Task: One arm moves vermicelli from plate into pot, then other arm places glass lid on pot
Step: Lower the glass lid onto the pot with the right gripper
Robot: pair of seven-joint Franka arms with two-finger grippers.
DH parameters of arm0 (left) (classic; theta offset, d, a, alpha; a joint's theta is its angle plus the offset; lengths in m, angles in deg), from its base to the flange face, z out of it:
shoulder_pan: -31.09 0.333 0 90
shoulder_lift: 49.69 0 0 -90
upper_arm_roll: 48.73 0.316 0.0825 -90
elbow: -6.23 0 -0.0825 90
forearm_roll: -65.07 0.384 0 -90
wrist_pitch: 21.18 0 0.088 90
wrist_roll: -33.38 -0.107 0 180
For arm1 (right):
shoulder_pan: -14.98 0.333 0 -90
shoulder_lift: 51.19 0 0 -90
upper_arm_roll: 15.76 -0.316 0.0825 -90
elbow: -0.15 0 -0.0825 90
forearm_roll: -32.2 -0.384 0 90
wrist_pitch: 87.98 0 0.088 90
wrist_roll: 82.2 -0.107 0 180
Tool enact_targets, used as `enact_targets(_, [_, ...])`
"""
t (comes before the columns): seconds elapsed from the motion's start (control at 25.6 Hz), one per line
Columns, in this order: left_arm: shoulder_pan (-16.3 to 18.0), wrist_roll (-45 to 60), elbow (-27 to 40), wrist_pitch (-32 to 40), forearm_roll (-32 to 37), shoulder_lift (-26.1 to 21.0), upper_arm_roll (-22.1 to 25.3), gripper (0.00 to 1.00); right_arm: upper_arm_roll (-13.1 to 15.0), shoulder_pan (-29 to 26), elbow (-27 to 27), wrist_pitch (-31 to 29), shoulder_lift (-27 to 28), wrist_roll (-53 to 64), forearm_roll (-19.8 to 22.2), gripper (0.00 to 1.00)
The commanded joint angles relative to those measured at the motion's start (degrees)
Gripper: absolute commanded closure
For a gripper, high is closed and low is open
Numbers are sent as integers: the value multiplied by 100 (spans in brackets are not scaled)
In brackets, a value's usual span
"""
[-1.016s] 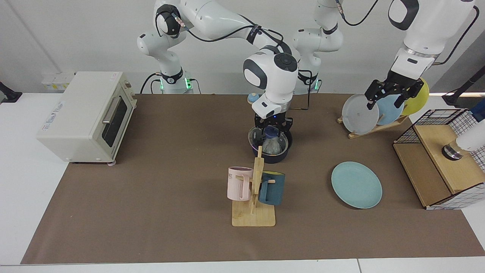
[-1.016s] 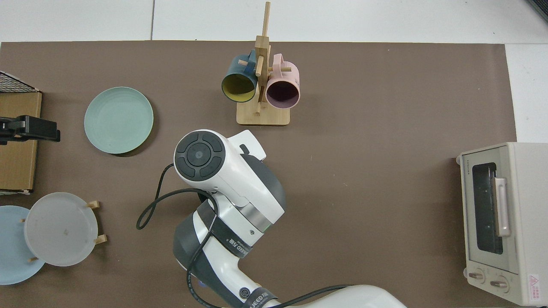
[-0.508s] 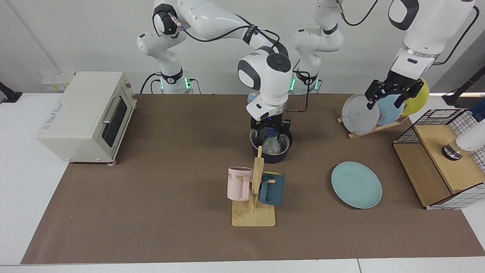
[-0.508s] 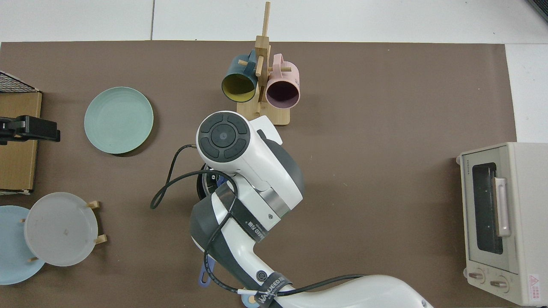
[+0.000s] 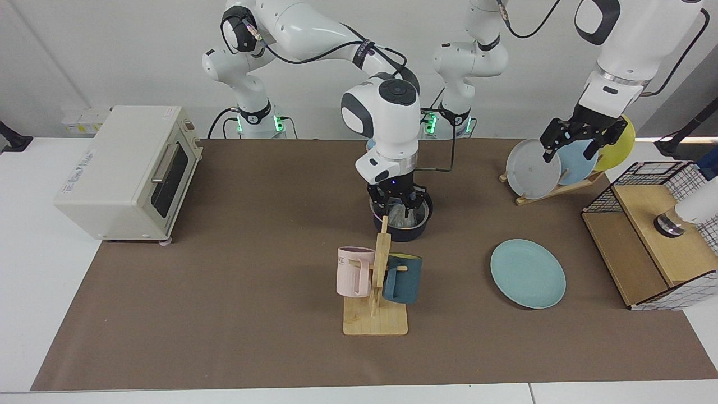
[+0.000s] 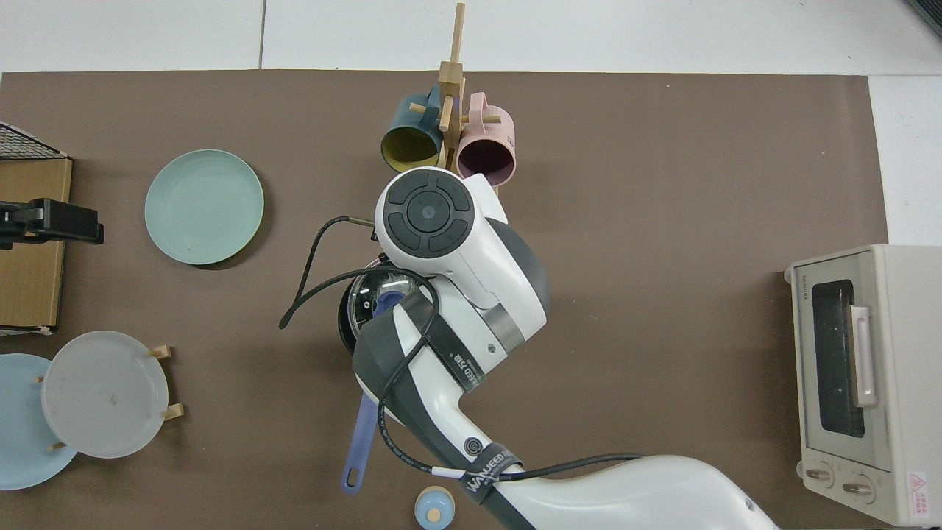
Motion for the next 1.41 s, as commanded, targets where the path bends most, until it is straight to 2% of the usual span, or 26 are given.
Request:
enact_targets(0.0, [40, 52, 35, 63, -59, 44, -24, 0, -48, -2, -352, -166, -84, 133, -80, 100])
enact_targets(0.55, [40, 52, 35, 63, -59, 44, -24, 0, -66, 43, -1108, -456, -391, 160, -71, 100])
enact_targets(1.37, [40, 52, 26, 63, -59, 44, -24, 0, -118, 43, -1337, -456, -506, 168, -89, 100])
